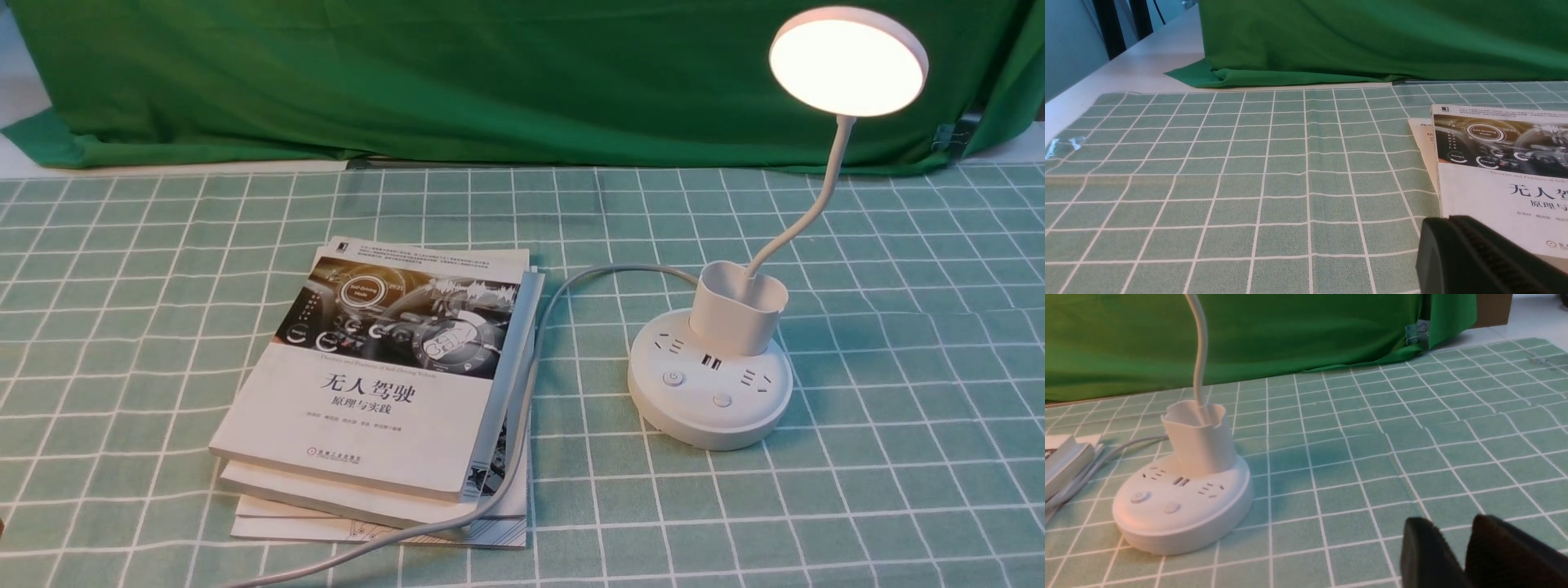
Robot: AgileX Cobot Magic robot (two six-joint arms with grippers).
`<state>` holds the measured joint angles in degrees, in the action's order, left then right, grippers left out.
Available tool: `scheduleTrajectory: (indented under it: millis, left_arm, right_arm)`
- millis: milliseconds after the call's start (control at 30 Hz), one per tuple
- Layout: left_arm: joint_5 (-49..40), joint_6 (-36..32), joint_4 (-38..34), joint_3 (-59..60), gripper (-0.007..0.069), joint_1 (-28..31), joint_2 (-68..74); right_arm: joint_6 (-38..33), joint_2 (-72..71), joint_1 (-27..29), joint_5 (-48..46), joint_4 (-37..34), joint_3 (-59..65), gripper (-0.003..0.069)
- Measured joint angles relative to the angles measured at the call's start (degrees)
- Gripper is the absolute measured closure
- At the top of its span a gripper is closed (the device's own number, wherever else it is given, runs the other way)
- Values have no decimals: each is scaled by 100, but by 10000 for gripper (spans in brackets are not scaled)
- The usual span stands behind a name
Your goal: Turn on the table lamp.
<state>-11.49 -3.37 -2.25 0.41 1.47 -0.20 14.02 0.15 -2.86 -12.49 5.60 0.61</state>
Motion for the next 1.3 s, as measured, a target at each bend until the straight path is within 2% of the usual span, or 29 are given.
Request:
scheduleTrajectory:
  millis: [1300]
  left_arm:
    - [-30, 0, 342, 0, 603, 0, 0]
  right_arm:
    - [0, 0, 0, -26, 0, 0, 422]
